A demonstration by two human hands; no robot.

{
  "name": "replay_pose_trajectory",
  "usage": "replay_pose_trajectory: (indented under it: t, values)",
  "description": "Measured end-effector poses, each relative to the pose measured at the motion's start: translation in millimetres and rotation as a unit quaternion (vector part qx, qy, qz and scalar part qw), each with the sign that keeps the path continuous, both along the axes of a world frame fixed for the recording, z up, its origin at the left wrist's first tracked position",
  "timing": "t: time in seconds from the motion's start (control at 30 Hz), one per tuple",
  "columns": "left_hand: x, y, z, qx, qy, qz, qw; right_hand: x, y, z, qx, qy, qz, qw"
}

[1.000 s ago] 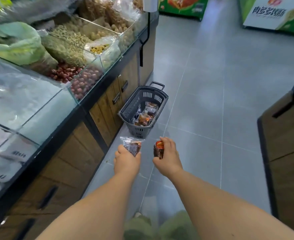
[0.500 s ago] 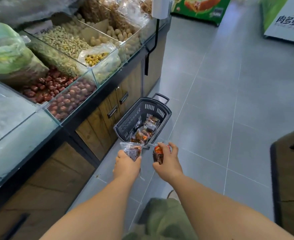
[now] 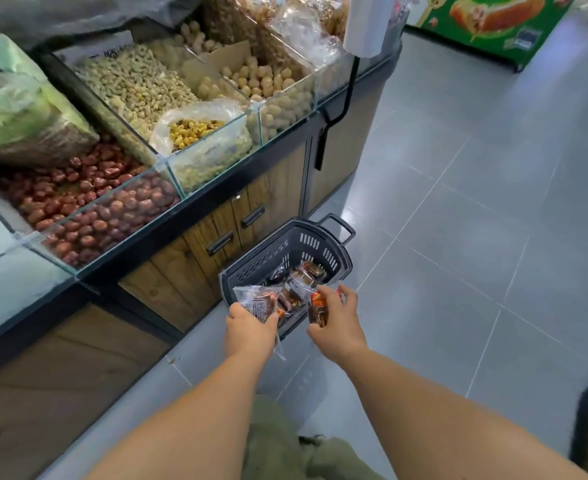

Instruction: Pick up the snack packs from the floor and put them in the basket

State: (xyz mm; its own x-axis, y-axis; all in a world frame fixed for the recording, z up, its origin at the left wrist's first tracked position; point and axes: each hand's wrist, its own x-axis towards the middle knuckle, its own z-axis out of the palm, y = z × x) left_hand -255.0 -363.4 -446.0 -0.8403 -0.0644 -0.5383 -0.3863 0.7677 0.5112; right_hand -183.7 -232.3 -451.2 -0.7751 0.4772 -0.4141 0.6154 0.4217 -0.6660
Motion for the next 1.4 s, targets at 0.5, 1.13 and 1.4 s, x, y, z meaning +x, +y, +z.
replay_pose_trajectory:
  t: [0.5,1.13,1.4]
  values:
    - [-120.6,89.3,-49.1,-0.020,-0.086,0.017,0.996,-135.9,96.8,-32.8,0.015,-0.058,0.054,0.997]
    - [-171.1,180.8,-130.4,-0.007,-0.138,0.239,0.961,-248.8,204.1,-129.8,-0.008,-0.123,0.200,0.972]
    - [-179.2,195.0,-212.2,-0.028,-0.172,0.261,0.950,-271.4,222.3,-205.0,-0.030,-0.148,0.212,0.966]
